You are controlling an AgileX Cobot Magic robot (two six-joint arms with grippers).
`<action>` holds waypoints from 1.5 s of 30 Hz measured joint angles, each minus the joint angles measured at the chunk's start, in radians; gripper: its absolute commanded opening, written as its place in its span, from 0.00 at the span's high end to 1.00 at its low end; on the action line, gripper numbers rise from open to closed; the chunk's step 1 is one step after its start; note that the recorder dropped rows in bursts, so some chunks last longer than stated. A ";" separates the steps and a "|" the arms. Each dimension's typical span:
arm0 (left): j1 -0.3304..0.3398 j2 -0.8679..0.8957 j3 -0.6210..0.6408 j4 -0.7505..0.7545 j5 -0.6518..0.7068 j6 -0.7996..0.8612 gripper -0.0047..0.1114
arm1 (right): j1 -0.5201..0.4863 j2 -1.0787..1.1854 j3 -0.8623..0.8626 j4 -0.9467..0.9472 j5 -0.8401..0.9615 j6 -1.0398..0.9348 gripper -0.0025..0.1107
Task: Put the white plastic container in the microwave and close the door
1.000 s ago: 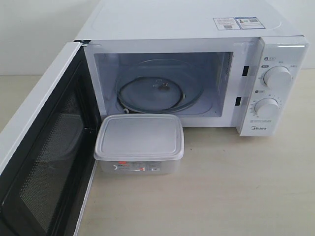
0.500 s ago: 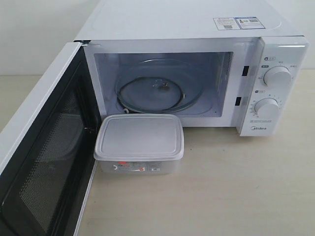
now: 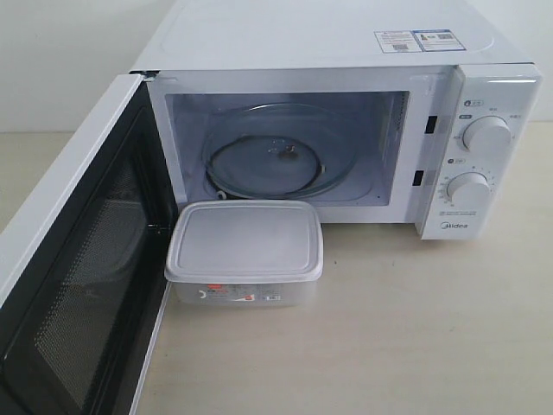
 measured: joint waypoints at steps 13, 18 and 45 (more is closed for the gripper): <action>0.000 0.000 0.000 0.000 0.000 0.000 0.92 | 0.000 0.328 -0.036 0.073 -0.009 0.099 0.98; 0.000 0.000 0.000 0.000 0.000 0.000 0.92 | 0.049 0.417 -0.036 0.081 -0.018 0.117 0.98; 0.000 0.000 0.000 0.000 0.000 0.000 0.92 | 0.571 1.272 -0.012 0.340 -0.625 -0.069 0.98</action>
